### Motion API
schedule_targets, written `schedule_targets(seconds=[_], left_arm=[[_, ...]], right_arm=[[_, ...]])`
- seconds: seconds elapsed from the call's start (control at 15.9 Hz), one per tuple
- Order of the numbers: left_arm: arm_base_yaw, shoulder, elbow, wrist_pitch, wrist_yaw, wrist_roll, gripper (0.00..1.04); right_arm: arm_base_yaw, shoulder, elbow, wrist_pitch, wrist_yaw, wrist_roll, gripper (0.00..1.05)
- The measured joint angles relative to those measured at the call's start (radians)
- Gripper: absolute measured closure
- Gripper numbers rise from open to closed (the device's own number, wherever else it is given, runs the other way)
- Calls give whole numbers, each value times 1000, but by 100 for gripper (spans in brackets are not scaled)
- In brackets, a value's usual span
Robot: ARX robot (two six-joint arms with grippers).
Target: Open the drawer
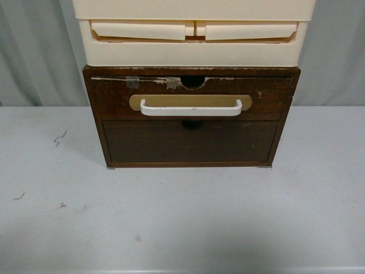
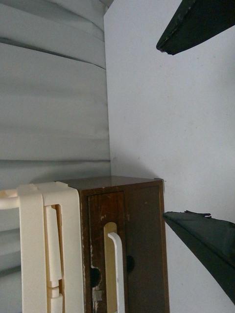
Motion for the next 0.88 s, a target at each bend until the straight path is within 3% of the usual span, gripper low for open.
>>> schedule_targets(seconds=[0.44,0.5,0.57,0.69,0.88], left_arm=[[0,0,0,0,0,0,7],[-5,43,49,-158,-40,-10,7],[11,238,151,-310,-34,-58,7],[32,498,242,-262,77,-204,7],[-53,836,296,74,251,-525,7]], right_arm=[[0,2,1,-6,0,0,6],[-23,124,88,-235,-39,-4,6],[-62,285,160,-322,-80,26,6],[-110,531,230,-220,-230,195,6],[-52,877,258,110,-423,526,6]])
